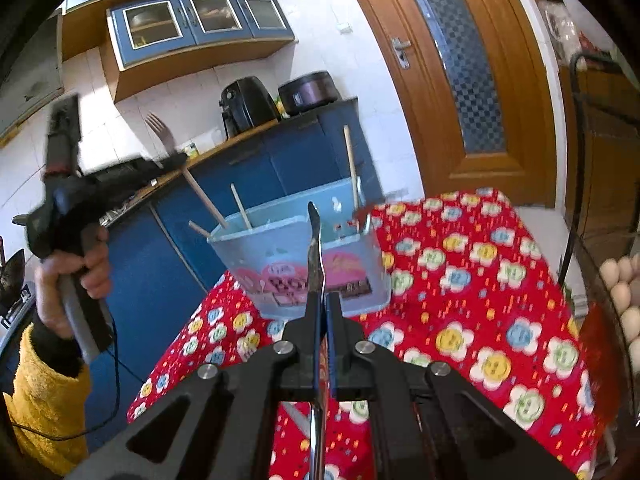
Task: Organize utensils
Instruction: 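Lift the fork with the left tool while the right tool carries the knife over the box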
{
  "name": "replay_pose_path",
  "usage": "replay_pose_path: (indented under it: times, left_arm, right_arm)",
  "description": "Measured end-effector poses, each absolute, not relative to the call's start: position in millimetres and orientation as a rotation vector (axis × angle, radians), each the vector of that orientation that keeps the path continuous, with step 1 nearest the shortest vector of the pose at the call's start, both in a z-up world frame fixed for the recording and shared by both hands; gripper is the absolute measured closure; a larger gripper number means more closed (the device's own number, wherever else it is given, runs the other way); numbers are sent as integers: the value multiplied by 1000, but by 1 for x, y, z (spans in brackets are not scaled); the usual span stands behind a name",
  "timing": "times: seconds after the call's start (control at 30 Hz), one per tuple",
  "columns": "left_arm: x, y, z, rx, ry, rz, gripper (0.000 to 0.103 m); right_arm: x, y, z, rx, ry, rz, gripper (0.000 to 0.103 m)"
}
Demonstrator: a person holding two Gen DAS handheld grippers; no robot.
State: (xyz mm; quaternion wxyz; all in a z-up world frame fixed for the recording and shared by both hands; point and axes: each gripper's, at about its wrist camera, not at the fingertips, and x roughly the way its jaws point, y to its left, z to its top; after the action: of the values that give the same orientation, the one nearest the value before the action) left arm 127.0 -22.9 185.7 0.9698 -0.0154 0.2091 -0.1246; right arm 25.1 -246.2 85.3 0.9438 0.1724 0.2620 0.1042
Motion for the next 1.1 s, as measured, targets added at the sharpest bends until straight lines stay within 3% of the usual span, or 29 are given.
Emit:
replay_pose_path:
  times: [0.77,1.1]
  left_arm:
    - [167,-14,127,-60,527,-259,94]
    - [167,-21,123,-29,507,-279,94]
  right_arm:
    - [148,-235,150,267,59,89,99]
    - [174,-216,127,169,46,15,99]
